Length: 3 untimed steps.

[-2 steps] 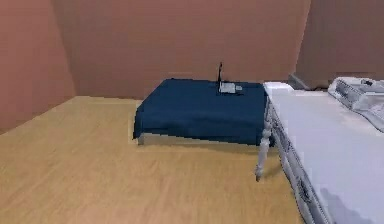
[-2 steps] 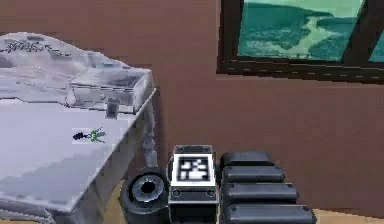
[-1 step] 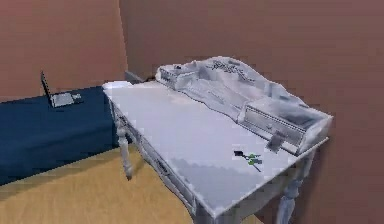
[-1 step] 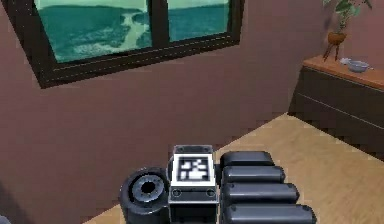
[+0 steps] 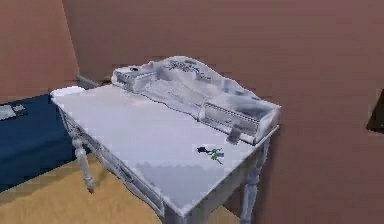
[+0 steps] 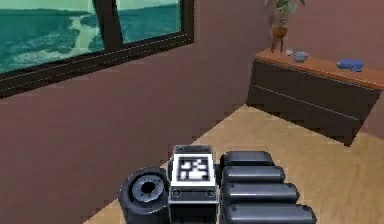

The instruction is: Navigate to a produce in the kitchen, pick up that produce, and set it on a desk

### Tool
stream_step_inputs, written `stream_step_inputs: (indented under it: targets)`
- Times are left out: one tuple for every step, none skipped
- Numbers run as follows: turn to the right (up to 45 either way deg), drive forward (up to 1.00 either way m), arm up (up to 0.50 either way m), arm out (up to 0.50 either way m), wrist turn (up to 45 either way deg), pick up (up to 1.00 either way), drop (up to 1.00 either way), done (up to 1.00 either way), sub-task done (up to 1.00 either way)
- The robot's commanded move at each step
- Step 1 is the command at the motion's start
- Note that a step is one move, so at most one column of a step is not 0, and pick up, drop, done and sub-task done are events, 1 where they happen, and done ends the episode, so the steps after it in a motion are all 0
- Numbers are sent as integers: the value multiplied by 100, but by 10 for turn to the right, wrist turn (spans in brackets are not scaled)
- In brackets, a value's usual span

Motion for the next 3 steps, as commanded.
stream_step_inputs:
  targets:
    - [420, 0, 0, 0, 0, 0, 0, 0, 0]
    - [0, 35, 0, 0, 0, 0, 0, 0, 0]
    - [-450, 0, 0, 0, 0, 0, 0, 0, 0]
